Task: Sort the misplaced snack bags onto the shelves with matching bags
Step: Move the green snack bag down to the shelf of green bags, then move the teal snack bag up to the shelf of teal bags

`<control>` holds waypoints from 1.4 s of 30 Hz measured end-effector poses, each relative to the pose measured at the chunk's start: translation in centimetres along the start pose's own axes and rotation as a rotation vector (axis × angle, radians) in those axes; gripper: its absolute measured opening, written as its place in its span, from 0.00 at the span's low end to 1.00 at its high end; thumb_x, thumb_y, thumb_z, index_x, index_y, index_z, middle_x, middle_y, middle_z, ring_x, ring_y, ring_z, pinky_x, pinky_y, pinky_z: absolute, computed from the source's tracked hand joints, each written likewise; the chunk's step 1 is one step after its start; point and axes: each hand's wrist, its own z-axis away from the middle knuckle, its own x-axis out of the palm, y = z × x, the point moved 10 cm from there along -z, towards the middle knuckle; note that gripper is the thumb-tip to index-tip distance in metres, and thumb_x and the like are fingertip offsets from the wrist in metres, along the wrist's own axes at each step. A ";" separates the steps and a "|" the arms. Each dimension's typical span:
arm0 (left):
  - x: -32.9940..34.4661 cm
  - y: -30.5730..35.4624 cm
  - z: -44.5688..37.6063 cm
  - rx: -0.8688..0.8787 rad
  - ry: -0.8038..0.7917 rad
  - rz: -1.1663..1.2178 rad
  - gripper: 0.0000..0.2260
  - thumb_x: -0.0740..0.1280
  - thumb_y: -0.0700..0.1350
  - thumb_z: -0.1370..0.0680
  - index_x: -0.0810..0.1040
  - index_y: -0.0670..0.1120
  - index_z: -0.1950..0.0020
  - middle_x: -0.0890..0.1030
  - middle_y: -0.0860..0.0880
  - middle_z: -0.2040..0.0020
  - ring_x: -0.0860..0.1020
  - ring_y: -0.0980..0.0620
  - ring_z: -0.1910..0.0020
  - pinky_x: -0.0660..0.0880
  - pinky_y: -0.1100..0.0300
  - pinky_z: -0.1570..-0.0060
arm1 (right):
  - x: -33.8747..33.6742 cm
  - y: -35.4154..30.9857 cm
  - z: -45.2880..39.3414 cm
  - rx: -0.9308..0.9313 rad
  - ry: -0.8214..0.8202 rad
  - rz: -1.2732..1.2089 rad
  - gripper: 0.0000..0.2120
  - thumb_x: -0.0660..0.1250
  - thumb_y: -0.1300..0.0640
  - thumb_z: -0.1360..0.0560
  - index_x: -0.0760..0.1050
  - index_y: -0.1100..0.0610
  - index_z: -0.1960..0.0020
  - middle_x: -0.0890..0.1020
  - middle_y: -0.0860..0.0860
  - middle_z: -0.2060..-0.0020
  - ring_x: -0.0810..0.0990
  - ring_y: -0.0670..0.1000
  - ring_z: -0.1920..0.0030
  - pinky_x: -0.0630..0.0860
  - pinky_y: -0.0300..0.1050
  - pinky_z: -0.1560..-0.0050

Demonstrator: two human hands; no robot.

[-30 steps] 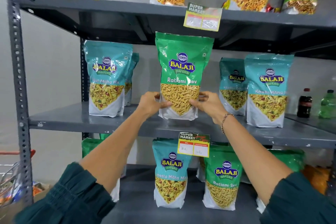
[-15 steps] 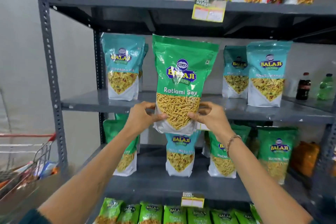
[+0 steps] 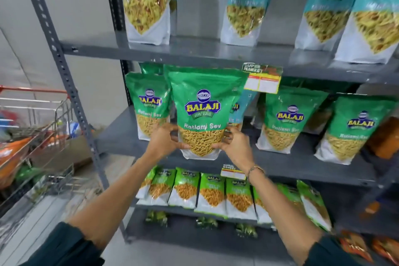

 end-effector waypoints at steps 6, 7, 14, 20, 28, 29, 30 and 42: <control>2.6 -7.0 -3.1 -0.144 -0.003 -0.087 0.21 0.80 0.45 0.40 0.75 0.38 0.55 0.76 0.50 0.70 0.74 0.56 0.71 0.70 0.65 0.71 | 5.9 5.3 -4.3 0.072 -0.132 0.119 0.28 0.76 0.60 0.35 0.70 0.61 0.38 0.81 0.52 0.54 0.78 0.50 0.53 0.78 0.46 0.49; 2.6 -7.8 -3.7 -0.165 0.017 -0.081 0.22 0.80 0.44 0.40 0.75 0.37 0.54 0.77 0.49 0.69 0.75 0.55 0.70 0.72 0.63 0.69 | 6.6 5.8 -5.3 0.071 -0.142 0.134 0.30 0.76 0.60 0.36 0.69 0.62 0.37 0.81 0.54 0.50 0.79 0.51 0.51 0.78 0.48 0.46; 2.3 -9.8 -7.2 -0.192 0.116 -0.153 0.26 0.80 0.46 0.41 0.74 0.39 0.50 0.81 0.40 0.54 0.78 0.43 0.57 0.73 0.57 0.59 | 9.6 8.0 -10.4 0.089 -0.204 0.138 0.30 0.75 0.61 0.35 0.67 0.62 0.37 0.80 0.55 0.46 0.79 0.52 0.47 0.75 0.44 0.44; 2.1 -10.3 -7.8 -0.143 0.154 -0.174 0.28 0.79 0.47 0.39 0.75 0.38 0.45 0.79 0.41 0.46 0.79 0.42 0.52 0.76 0.52 0.54 | 10.6 8.0 -11.5 0.067 -0.238 0.091 0.26 0.74 0.64 0.33 0.68 0.63 0.38 0.80 0.59 0.41 0.79 0.55 0.42 0.74 0.40 0.44; 4.1 -8.5 -3.2 -0.185 0.316 -0.114 0.14 0.67 0.53 0.25 0.75 0.41 0.56 0.75 0.47 0.59 0.73 0.49 0.62 0.67 0.57 0.63 | 5.2 9.1 -9.8 0.108 -0.032 0.218 0.10 0.72 0.61 0.31 0.80 0.61 0.51 0.85 0.56 0.52 0.82 0.51 0.55 0.77 0.43 0.45; 5.6 -7.4 -3.1 -0.145 0.244 -0.095 0.13 0.65 0.51 0.24 0.77 0.41 0.58 0.75 0.48 0.62 0.72 0.52 0.66 0.66 0.61 0.66 | 3.4 9.5 -9.4 0.128 0.021 0.215 0.06 0.72 0.61 0.31 0.81 0.61 0.54 0.85 0.56 0.54 0.82 0.50 0.56 0.77 0.43 0.46; 7.3 -5.8 -3.1 -0.093 0.150 -0.058 0.12 0.64 0.49 0.23 0.78 0.41 0.59 0.75 0.48 0.64 0.71 0.55 0.69 0.66 0.63 0.68 | 1.6 10.2 -9.2 0.152 0.071 0.211 0.04 0.72 0.62 0.31 0.81 0.61 0.56 0.86 0.56 0.56 0.83 0.51 0.56 0.78 0.43 0.47; 19.9 0.0 -11.0 -0.315 -0.289 -0.081 0.33 0.66 0.47 0.24 0.53 0.37 0.27 0.57 0.39 0.25 0.57 0.42 0.26 0.55 0.56 0.29 | -3.1 16.7 -13.3 0.259 -0.079 0.290 0.47 0.75 0.47 0.34 0.54 0.66 0.28 0.70 0.62 0.32 0.71 0.61 0.34 0.71 0.53 0.39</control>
